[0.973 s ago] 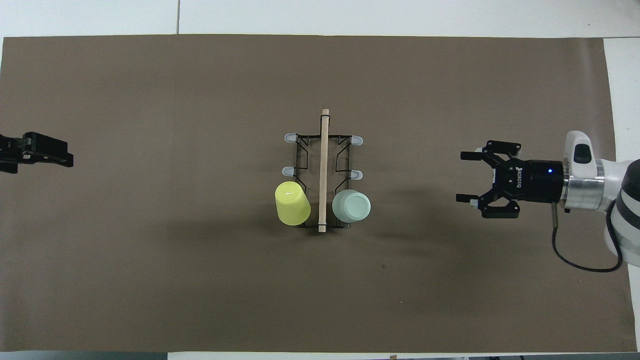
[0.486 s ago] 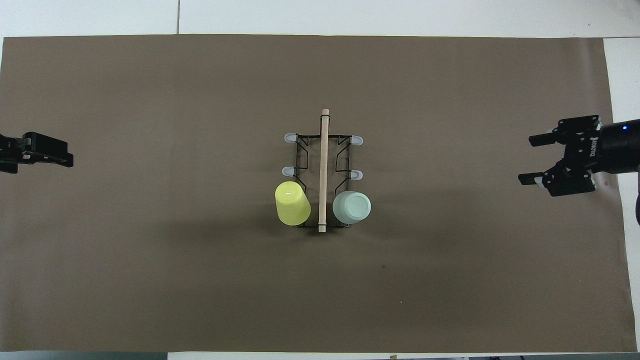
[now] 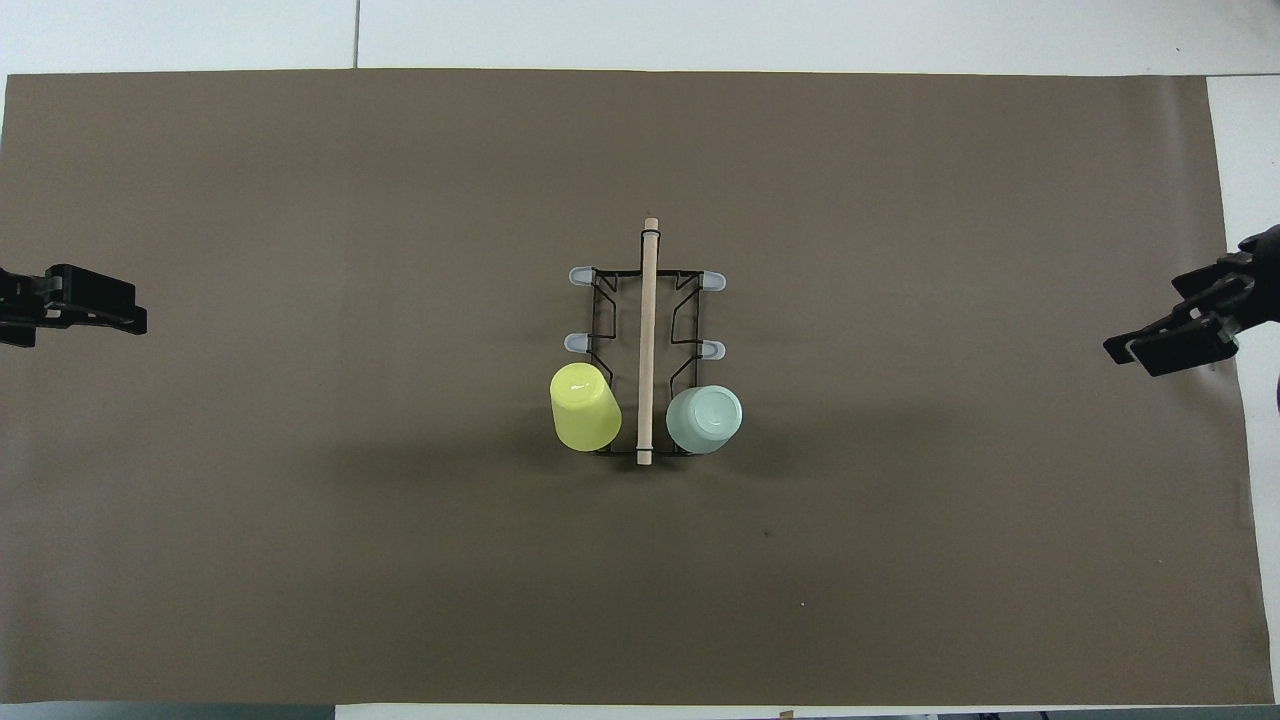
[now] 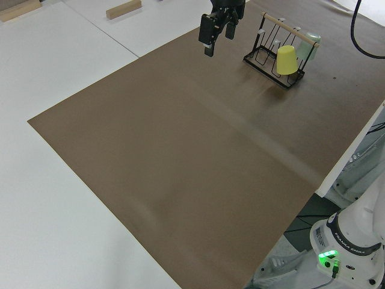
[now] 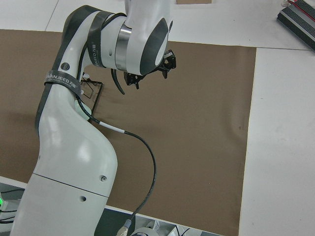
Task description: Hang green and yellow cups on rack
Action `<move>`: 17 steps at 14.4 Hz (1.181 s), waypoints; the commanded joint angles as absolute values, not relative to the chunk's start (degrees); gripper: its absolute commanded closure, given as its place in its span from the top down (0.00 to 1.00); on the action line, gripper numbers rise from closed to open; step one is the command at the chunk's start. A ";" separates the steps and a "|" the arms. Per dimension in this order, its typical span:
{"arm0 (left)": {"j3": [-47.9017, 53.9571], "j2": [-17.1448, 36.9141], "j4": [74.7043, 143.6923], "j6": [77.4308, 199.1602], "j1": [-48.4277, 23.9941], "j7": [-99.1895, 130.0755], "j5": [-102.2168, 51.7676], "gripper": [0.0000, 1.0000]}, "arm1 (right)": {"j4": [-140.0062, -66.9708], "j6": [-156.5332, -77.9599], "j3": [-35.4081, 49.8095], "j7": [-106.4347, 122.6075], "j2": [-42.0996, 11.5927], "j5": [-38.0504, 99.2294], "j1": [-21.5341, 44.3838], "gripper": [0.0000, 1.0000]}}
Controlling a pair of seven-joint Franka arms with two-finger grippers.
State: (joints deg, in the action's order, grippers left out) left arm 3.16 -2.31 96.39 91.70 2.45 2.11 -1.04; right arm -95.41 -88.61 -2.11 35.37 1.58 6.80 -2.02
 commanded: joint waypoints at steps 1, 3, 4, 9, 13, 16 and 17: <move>3.08 -2.55 96.15 91.14 2.29 1.85 -0.09 1.00 | -92.37 -82.98 -2.02 24.11 1.05 3.78 -2.19 1.00; 3.08 -2.55 96.15 91.14 2.29 1.85 -0.17 1.00 | -92.37 -81.56 -2.29 19.09 1.84 3.87 -3.25 1.00; 3.08 -2.55 96.15 91.14 2.29 1.85 -0.18 1.00 | -92.63 -80.95 -2.46 17.77 2.02 3.87 -3.34 1.00; 3.08 -2.55 96.15 91.14 2.29 1.85 -0.09 1.00 | -92.64 -80.33 -3.25 7.83 2.46 0.20 -0.11 1.00; 3.08 -2.55 96.15 91.14 2.37 1.85 -0.18 1.00 | -91.41 -80.16 -8.26 6.95 -0.69 -0.36 4.49 1.00; 3.08 -2.55 96.15 91.14 2.29 1.85 -0.09 1.00 | -87.01 -78.75 -7.91 5.10 -1.85 -0.44 4.31 1.00; 3.08 -2.55 96.15 91.14 2.29 1.85 -0.17 1.00 | -87.19 -78.66 -7.91 5.10 -1.58 -0.27 4.13 1.00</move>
State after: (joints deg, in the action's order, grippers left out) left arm 3.16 -2.31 96.39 91.70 2.45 2.11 -1.04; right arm -89.49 -80.04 -7.96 6.41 -0.91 0.11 4.24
